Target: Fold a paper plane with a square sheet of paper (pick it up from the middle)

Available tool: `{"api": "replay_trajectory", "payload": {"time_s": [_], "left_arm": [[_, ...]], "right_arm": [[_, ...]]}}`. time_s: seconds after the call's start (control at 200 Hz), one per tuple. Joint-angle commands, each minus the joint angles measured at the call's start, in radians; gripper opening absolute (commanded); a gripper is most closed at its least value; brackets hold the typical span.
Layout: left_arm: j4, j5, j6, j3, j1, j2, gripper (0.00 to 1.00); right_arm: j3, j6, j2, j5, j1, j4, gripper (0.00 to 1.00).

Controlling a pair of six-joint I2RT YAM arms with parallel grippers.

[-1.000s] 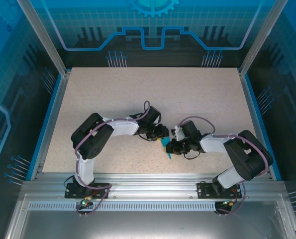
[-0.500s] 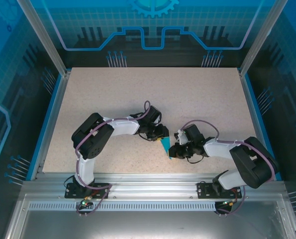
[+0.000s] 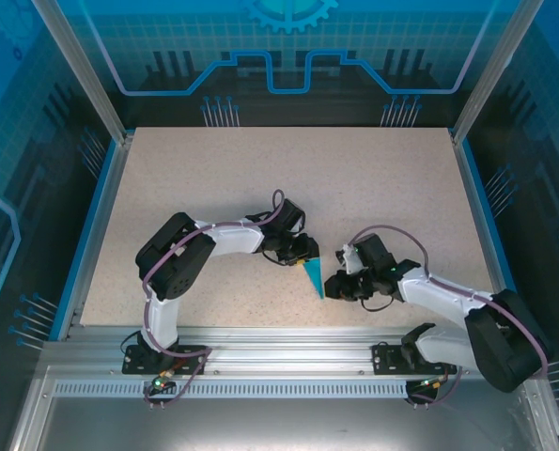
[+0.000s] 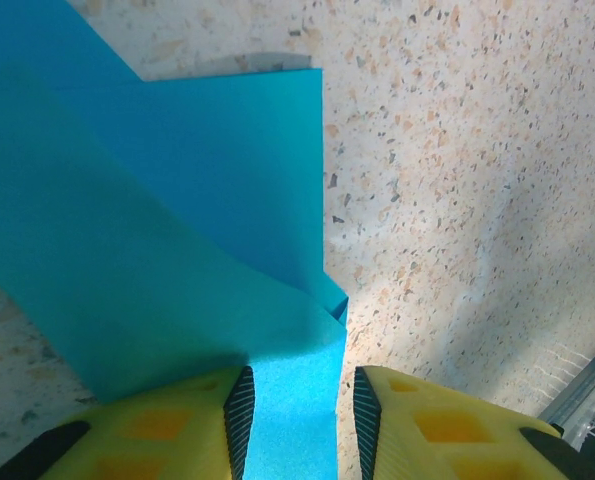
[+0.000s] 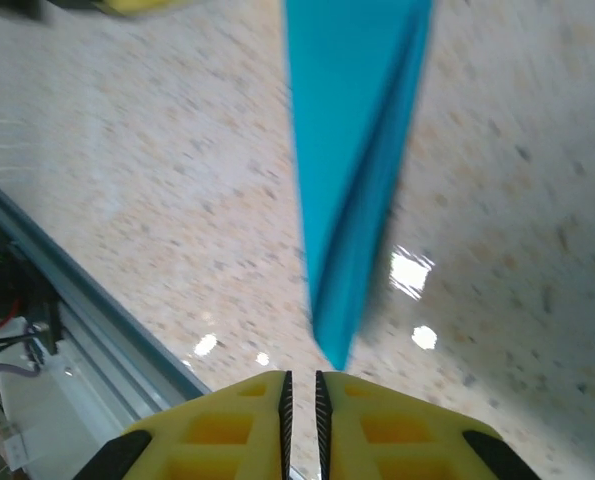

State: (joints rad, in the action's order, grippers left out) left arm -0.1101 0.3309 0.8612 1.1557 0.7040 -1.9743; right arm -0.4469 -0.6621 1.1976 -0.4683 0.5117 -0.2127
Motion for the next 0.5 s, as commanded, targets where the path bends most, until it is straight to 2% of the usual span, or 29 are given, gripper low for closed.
{"api": "replay_trajectory", "payload": {"time_s": [0.0, 0.215, 0.33, 0.495], "left_arm": [[-0.036, -0.008, -0.011, 0.013, -0.01, -0.026, 0.37], [-0.041, -0.005, -0.011, 0.022, -0.01, -0.023, 0.37], [-0.04, -0.004, -0.013, 0.024, -0.01, -0.027, 0.37], [-0.05, -0.006, -0.02, 0.028, -0.011, -0.029, 0.37]], "right_arm": [[-0.063, -0.009, 0.011, -0.013, 0.012, 0.012, 0.18], [-0.138, -0.009, 0.178, -0.014, 0.067, 0.073, 0.2], [-0.15, 0.016, 0.262, 0.008, 0.072, 0.043, 0.19], [-0.094, 0.028, 0.262, 0.048, 0.071, 0.003, 0.19]]}}
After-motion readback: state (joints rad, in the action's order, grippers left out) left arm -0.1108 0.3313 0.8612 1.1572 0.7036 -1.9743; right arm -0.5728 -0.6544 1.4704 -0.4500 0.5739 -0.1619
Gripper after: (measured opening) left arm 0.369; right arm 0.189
